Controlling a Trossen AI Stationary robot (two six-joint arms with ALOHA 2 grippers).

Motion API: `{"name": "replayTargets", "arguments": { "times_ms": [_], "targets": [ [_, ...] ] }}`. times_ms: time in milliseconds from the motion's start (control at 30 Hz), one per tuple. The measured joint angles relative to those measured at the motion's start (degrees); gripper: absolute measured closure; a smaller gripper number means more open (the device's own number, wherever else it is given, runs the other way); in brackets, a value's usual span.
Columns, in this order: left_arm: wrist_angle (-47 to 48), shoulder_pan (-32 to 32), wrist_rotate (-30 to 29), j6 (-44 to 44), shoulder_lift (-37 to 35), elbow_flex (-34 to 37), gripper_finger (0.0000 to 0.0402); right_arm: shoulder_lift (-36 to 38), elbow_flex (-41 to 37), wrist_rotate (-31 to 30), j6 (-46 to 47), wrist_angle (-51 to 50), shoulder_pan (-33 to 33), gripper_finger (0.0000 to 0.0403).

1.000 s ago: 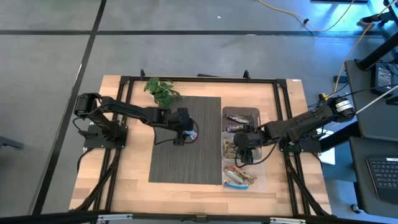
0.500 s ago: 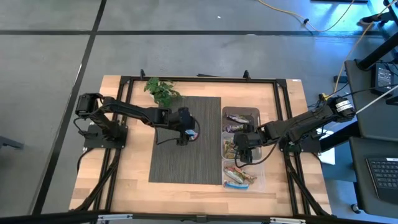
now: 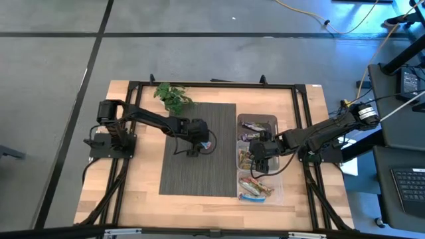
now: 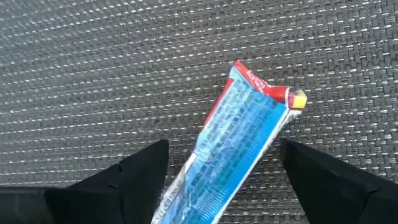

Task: Pick and place Granola Bars by type
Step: Put the red granola bar into the transparent bin

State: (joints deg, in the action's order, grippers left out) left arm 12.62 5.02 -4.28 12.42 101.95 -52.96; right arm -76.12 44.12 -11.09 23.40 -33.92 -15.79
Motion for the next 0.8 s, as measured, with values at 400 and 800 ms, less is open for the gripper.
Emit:
{"name": "replayTargets", "arguments": {
  "times_ms": [400, 800],
  "targets": [
    [0.69, -0.03, 2.75, -1.34, 0.70, 0.03, 0.0173, 0.00, 0.00, 0.04, 0.00, 0.01, 0.00, 0.0178],
    [0.90, -0.15, 3.66, -1.15, 0.81, 0.12, 0.0289, 0.00, 0.00, 0.09, -0.73, 0.01, 0.00, 0.0178]
  ]
}}
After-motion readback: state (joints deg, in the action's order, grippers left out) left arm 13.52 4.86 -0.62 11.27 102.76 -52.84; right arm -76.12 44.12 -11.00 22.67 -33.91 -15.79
